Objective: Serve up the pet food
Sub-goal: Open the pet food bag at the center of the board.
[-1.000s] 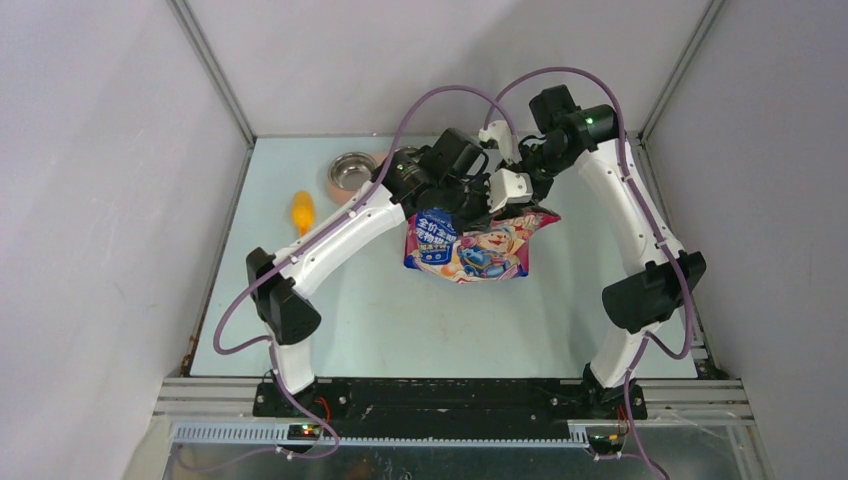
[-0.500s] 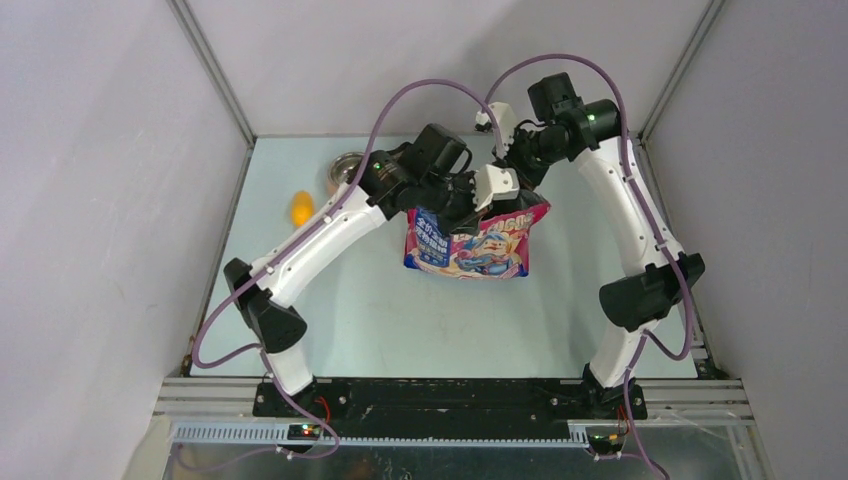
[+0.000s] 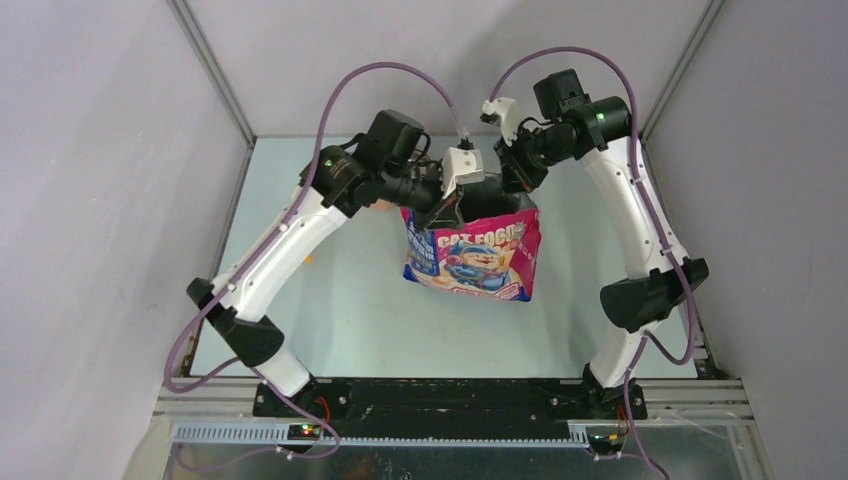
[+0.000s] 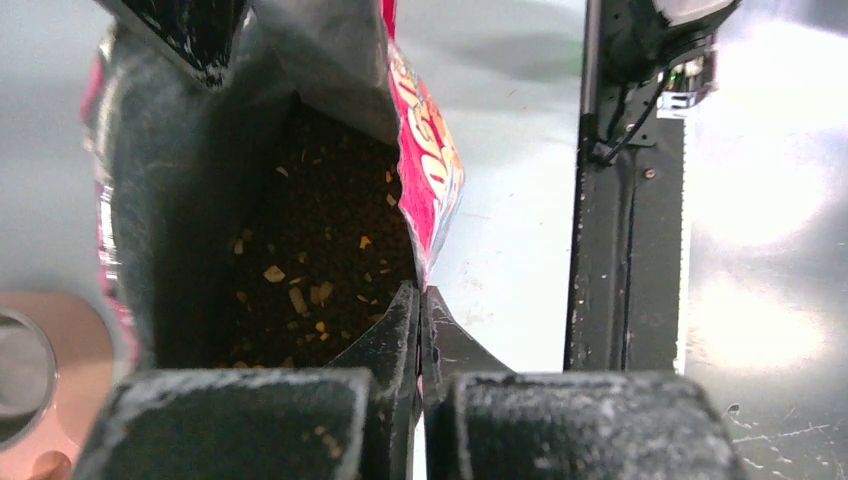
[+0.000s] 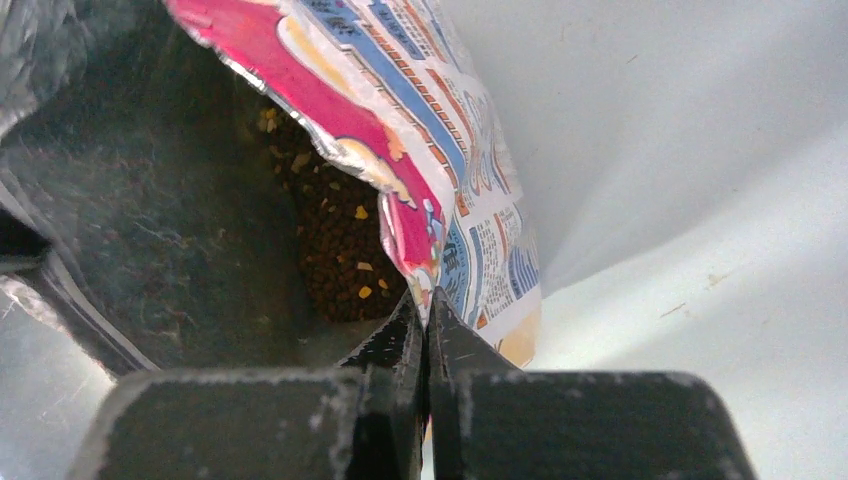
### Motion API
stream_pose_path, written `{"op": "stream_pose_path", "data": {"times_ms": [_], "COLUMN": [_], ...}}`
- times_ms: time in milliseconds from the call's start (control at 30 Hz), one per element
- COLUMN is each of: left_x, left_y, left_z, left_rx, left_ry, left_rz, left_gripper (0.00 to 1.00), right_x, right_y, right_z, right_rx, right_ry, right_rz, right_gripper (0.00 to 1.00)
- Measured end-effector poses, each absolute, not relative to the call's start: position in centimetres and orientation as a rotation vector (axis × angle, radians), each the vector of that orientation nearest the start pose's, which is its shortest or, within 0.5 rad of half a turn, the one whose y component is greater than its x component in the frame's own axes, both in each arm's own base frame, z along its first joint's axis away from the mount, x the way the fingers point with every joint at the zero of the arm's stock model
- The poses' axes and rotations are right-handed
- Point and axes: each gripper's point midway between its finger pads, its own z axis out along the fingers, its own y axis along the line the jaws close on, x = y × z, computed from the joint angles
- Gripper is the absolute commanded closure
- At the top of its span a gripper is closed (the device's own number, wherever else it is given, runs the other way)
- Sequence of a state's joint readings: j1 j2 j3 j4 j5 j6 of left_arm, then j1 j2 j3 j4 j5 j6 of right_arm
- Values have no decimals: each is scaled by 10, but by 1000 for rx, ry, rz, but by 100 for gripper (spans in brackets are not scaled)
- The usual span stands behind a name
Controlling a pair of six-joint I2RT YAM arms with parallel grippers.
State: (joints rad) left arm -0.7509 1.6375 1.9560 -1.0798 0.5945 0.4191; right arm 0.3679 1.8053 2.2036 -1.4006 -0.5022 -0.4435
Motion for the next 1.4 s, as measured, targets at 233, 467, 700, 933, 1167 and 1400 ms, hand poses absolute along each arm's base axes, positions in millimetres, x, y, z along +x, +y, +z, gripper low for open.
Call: {"op": "stream_pose_path", "data": {"times_ms": [233,467,700,933,1167,1400], "left_x": [206,210,231,249,261,267], "left_y": [-323,-325,-313,-292,-287,-270], "left_z": [374,389,400,400,386,380], "left_rx": [1503,1461,1343,1219,1181,1135], "left_ry": [1567,1513,1540,1577,1618,1637], "left_rz": [-915,-899,-862,-796,-764,-713], "left_gripper": [94,27,11,8,5,3], "right_x": [329,370,400,410,398,367], "right_y": [200,179,131,63,7,-11], "right_z": [300,298,302,312,312,312], "right_rx": [-1115,-912,-654,-443,-284,-251], "right_ry": [2271,2284,2310,2291,2237,2198], "right_rz": [507,342,165,-161,-456,-509], "right_gripper": [100,100,100,100,100,100]}}
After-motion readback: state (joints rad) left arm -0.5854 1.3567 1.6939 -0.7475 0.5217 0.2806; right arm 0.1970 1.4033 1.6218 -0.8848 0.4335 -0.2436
